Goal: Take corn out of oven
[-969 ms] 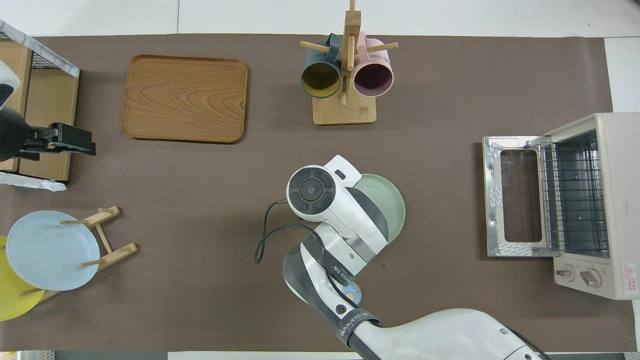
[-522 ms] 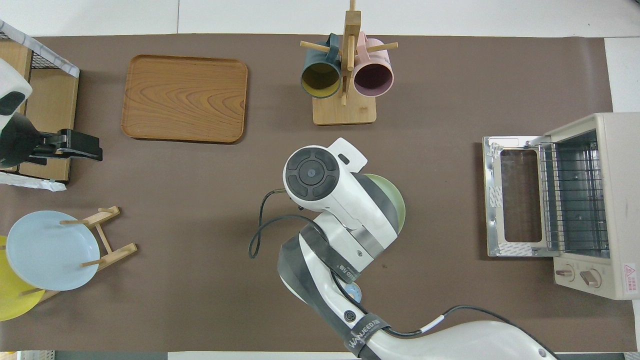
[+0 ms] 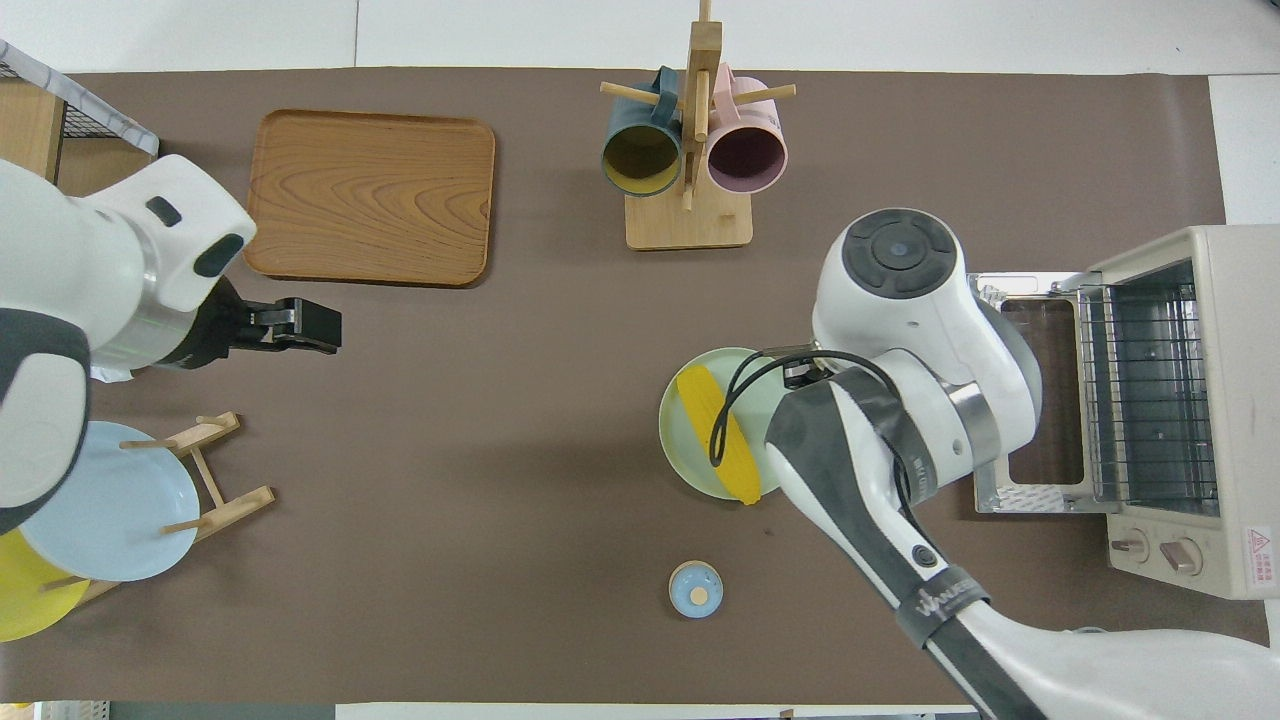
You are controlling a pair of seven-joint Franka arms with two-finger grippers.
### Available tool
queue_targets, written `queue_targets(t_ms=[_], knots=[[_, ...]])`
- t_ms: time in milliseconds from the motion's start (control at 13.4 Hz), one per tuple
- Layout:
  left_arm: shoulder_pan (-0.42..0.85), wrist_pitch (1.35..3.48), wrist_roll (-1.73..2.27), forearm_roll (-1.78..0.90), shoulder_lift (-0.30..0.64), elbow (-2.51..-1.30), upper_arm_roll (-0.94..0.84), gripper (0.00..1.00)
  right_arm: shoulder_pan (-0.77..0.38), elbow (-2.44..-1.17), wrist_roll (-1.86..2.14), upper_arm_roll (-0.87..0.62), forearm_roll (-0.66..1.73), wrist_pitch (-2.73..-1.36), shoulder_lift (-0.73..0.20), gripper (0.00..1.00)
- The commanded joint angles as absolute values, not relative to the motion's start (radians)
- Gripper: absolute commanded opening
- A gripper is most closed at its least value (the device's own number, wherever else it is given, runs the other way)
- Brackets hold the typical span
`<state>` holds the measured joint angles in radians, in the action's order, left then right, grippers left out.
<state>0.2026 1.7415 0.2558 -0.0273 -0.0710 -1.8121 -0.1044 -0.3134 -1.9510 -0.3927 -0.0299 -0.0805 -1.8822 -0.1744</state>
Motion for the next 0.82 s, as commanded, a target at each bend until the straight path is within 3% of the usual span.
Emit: queue_targets(t_ms=[0,224,447,745], knots=[[0.277,1.81,0.325,-0.047,-0.106,-1.893,-0.094,1.0,-0.215,-2.124,-0.338,-0.043,-0.087,-1.951,-0.097,0.0],[0.397,1.894,0.467,-0.086,-0.095,-1.939,-0.094,1.0,-0.079,-2.281,-0.207,-0.043,-0.089,-2.126,-0.063,0.0],[0.536,2.035,0.664,-0.087,-0.062,-1.991,-0.094,1.0,-0.01,-2.321,-0.152,-0.043,-0.091,-2.138,-0.051,0.0],[0.698,2.218,0.869,-0.086,0.076,-1.982,-0.089,1.0,0.014,-2.355,-0.124,-0.041,-0.095,-2.175,-0.04,0.0]])
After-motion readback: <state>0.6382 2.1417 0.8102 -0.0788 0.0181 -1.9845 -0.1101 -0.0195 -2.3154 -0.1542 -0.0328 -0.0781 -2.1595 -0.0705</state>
